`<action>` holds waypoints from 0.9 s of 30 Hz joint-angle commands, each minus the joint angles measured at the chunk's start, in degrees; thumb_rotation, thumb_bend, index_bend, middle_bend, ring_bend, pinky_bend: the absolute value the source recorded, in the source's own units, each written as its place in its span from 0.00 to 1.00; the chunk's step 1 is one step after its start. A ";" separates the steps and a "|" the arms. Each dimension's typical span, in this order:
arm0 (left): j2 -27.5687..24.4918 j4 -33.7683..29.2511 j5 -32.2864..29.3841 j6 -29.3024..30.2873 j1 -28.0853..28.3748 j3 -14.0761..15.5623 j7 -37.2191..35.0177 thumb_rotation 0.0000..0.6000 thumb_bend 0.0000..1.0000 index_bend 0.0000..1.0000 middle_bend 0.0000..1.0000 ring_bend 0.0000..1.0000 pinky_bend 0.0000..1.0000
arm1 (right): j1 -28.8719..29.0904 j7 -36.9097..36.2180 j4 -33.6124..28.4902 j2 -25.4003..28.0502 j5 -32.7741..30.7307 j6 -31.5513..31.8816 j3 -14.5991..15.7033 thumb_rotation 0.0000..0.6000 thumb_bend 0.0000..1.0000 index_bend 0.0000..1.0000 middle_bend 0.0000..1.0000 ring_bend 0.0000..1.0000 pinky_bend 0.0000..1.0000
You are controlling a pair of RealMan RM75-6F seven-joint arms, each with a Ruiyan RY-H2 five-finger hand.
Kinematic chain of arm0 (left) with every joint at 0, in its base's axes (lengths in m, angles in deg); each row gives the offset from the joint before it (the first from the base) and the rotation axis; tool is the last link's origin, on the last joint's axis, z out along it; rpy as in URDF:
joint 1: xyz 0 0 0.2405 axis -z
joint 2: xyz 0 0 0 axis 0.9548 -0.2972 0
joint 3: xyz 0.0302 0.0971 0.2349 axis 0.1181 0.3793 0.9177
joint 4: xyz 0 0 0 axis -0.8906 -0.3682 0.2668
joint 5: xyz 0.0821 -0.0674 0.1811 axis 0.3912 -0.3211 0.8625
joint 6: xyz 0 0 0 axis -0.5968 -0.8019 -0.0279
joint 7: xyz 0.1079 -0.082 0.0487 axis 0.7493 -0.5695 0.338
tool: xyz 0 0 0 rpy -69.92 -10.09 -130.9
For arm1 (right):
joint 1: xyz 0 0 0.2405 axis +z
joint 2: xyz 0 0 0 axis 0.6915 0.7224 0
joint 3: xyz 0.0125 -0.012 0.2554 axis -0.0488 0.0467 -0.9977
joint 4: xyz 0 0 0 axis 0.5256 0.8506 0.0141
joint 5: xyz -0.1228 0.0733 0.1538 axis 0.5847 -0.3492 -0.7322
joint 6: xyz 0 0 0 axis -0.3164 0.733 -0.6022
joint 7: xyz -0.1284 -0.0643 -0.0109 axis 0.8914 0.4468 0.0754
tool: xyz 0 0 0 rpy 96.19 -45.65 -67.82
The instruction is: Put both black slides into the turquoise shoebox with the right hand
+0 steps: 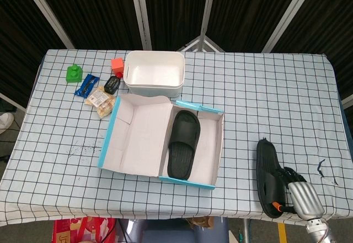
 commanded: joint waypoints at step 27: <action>-0.68 0.52 -0.26 -1.09 0.02 -0.06 -2.62 1.00 0.36 0.03 0.00 0.00 0.00 | 24.43 -1.56 -44.56 11.94 -37.61 -10.68 -24.00 1.00 0.45 0.54 0.28 0.26 0.25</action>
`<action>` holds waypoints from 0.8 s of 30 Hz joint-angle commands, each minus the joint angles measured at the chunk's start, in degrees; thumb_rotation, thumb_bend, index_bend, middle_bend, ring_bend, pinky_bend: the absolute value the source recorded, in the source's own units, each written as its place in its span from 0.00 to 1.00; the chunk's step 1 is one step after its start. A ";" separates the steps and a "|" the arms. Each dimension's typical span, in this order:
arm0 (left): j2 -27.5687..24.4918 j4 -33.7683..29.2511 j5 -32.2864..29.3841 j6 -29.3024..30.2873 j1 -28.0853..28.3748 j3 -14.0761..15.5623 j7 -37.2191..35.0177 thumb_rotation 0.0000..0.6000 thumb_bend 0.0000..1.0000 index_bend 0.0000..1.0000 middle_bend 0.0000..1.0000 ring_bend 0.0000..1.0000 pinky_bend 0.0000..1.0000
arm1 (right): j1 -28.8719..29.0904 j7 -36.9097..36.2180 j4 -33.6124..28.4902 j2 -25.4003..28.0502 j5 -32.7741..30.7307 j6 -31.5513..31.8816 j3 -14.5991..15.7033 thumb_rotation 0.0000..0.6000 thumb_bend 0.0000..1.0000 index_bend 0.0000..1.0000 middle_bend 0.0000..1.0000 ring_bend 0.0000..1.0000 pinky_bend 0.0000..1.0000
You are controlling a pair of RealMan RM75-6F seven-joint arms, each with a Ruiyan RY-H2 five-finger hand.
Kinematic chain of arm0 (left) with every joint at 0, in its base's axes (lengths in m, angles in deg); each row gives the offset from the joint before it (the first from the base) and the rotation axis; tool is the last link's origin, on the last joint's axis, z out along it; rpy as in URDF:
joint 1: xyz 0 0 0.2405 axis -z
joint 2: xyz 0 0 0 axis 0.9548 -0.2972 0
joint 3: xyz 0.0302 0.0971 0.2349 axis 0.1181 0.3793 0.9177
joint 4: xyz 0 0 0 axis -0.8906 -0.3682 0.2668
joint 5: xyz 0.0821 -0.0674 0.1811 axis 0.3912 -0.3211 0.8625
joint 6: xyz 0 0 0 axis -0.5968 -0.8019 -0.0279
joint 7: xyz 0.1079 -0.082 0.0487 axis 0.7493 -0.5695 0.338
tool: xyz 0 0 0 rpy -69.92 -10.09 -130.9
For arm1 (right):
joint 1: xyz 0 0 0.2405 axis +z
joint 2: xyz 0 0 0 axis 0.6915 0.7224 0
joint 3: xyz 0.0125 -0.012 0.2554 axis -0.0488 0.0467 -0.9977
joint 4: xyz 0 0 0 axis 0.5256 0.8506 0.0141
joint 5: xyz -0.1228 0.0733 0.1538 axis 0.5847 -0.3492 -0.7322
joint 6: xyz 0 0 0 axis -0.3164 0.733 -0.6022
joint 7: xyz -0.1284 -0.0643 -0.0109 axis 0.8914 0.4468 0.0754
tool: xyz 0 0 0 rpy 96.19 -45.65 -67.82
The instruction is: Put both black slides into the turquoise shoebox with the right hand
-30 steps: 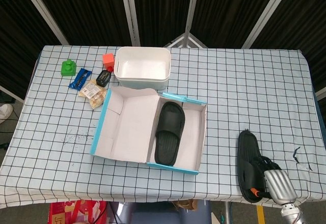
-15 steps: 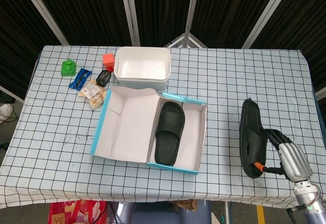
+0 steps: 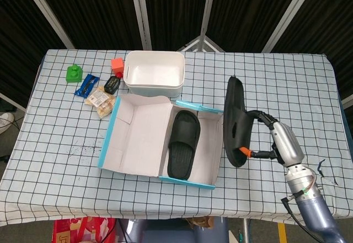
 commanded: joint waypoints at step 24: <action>-0.72 1.33 -0.64 -2.00 0.29 -0.26 -3.79 1.00 0.36 0.03 0.00 0.00 0.00 | 15.77 3.24 -8.88 -11.56 -44.92 -0.72 -5.06 1.00 0.48 0.56 0.28 0.27 0.26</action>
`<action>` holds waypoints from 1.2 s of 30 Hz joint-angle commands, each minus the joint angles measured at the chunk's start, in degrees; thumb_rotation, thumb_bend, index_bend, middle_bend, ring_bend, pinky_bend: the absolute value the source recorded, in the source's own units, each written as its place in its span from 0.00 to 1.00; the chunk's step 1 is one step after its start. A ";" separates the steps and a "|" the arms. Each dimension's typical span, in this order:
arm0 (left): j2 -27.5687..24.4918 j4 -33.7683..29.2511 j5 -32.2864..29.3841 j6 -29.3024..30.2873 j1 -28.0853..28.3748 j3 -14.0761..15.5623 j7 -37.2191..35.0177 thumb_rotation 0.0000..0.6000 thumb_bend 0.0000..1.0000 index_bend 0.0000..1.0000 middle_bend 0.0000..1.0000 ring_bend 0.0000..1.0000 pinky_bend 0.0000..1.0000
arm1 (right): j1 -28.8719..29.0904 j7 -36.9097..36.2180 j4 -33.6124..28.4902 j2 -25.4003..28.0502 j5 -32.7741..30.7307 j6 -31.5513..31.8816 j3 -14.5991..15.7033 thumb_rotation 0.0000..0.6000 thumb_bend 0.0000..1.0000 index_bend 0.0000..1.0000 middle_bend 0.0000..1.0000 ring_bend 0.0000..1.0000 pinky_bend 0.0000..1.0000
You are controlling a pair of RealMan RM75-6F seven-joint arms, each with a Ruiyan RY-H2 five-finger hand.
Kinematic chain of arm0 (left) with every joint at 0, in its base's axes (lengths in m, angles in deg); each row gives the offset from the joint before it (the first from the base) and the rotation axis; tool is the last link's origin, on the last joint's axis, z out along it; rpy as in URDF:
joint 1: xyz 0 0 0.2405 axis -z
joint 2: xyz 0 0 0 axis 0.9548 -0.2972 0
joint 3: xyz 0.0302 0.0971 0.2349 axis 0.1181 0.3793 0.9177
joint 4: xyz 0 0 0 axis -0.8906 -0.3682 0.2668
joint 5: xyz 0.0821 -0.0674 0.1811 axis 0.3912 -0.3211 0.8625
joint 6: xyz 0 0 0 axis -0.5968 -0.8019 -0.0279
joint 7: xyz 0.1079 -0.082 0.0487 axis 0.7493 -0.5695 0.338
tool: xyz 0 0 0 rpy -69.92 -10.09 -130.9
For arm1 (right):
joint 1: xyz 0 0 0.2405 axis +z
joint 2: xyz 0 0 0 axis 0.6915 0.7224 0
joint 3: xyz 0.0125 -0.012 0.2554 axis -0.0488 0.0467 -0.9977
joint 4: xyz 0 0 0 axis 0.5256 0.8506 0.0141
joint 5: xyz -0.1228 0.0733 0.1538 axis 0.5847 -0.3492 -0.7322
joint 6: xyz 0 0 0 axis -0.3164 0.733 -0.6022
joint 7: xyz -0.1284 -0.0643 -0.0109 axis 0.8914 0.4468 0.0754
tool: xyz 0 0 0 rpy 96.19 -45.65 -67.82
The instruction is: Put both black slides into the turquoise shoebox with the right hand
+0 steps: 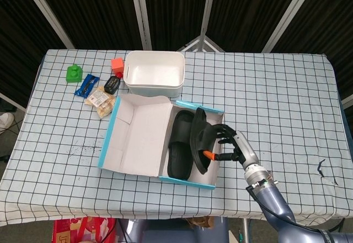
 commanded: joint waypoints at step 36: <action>0.15 -0.41 -0.15 0.07 0.07 0.18 1.45 1.00 0.36 0.03 0.00 0.00 0.00 | -6.25 16.81 14.04 -18.89 19.60 14.36 12.93 1.00 0.49 0.57 0.28 0.27 0.29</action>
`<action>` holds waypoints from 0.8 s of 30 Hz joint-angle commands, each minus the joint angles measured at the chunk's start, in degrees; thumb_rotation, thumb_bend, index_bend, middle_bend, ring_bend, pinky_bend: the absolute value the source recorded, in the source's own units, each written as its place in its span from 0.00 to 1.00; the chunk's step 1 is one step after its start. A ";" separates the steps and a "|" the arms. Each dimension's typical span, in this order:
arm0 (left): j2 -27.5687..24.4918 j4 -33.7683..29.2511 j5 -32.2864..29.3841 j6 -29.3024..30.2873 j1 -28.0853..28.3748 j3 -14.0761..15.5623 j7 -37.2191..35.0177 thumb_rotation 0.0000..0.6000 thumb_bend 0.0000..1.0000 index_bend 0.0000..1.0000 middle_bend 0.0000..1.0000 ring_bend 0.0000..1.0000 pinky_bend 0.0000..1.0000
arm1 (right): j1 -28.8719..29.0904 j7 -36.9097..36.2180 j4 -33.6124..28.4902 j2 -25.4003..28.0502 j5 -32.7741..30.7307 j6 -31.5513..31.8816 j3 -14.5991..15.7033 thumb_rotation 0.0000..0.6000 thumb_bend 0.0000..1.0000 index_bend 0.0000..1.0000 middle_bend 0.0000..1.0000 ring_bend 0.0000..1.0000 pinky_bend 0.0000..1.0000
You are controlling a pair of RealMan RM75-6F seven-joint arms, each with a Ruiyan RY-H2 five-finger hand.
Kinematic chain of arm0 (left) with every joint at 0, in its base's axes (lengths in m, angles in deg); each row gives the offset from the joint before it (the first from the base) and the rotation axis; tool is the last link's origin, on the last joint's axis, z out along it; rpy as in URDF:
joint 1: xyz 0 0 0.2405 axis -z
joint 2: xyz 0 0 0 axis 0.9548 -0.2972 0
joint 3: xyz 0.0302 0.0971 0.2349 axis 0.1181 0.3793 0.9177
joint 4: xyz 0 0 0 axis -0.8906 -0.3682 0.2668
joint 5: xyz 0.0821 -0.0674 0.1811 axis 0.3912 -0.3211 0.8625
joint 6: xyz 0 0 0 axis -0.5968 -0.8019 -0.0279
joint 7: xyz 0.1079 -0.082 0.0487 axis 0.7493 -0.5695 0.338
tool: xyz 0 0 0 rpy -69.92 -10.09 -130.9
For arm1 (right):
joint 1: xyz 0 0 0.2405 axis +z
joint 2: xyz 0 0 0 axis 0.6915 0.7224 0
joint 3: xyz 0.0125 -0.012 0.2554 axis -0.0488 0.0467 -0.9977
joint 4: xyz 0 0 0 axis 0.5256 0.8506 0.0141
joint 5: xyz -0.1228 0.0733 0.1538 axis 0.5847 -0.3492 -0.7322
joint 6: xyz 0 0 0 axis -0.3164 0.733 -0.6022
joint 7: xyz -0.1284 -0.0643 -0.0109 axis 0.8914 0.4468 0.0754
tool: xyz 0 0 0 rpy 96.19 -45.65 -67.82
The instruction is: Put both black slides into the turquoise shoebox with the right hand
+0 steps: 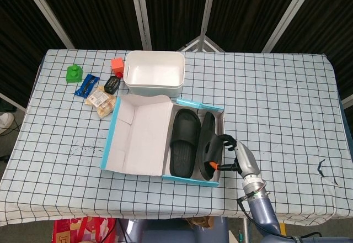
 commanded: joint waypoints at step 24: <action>-0.23 -0.06 -0.06 0.28 -0.19 -0.09 -0.56 1.00 0.36 0.03 0.00 0.00 0.00 | -1.70 22.52 10.31 -9.81 8.36 6.10 5.83 1.00 0.49 0.58 0.29 0.27 0.29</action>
